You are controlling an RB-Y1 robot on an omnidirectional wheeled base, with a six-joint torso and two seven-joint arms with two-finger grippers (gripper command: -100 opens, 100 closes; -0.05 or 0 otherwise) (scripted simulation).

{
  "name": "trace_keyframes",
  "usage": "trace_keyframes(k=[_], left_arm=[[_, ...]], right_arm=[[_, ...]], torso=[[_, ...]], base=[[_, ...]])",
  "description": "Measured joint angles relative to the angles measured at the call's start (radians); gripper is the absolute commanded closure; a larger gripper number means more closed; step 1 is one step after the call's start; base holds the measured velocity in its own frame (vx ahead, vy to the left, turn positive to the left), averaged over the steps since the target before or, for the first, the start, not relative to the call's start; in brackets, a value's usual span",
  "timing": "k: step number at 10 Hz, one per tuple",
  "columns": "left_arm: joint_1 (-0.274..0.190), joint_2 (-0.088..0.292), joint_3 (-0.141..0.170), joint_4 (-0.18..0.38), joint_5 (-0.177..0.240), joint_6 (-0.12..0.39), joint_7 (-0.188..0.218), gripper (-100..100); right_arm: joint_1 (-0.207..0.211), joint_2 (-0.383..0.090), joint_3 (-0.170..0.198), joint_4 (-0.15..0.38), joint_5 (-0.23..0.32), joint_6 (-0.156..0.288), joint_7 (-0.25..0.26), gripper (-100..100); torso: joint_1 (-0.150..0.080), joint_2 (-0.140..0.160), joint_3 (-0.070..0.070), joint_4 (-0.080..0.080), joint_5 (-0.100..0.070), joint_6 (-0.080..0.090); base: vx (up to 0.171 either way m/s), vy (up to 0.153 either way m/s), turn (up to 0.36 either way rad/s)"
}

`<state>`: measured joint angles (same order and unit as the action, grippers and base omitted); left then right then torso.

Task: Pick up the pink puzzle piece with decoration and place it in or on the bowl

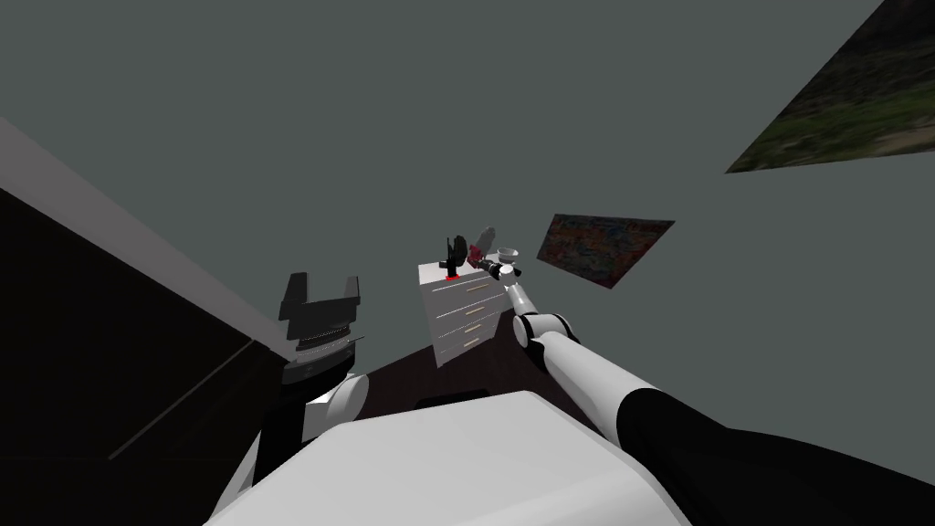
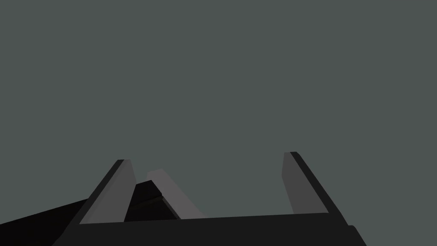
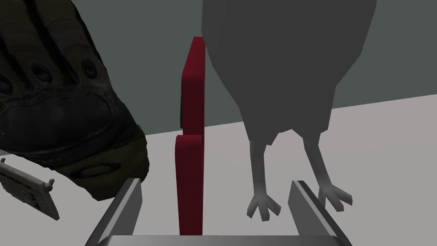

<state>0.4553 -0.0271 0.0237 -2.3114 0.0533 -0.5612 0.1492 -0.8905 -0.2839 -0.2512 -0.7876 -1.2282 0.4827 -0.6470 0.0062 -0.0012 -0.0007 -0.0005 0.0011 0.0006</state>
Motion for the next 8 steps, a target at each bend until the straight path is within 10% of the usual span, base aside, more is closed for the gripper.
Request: trace_keyframes(k=[4, 5, 8], left_arm=[[0.000, 0.000, 0.000, 0.000, 0.000, 0.000, 0.000, 0], [0.000, 0.000, 0.000, 0.000, 0.000, 0.000, 0.000, 0], [0.000, 0.000, 0.000, 0.000, 0.000, 0.000, 0.000, 0]], right_arm=[[0.037, -0.047, -0.067, -0.028, -0.070, 0.070, 0.097, -100], [0.037, -0.049, -0.070, -0.028, -0.073, 0.075, 0.105, 100], [0.036, -0.049, -0.070, -0.028, -0.073, 0.074, 0.103, 100]], torso=[[-0.001, 0.000, 0.000, 0.000, 0.000, 0.000], [-0.003, 0.000, 0.000, 0.000, 0.000, 0.000], [-0.007, 0.000, -0.001, -0.001, -0.002, 0.000]], base=[[0.014, 0.076, 0.026], [0.002, 0.007, -0.001], [0.000, 0.000, 0.000]])
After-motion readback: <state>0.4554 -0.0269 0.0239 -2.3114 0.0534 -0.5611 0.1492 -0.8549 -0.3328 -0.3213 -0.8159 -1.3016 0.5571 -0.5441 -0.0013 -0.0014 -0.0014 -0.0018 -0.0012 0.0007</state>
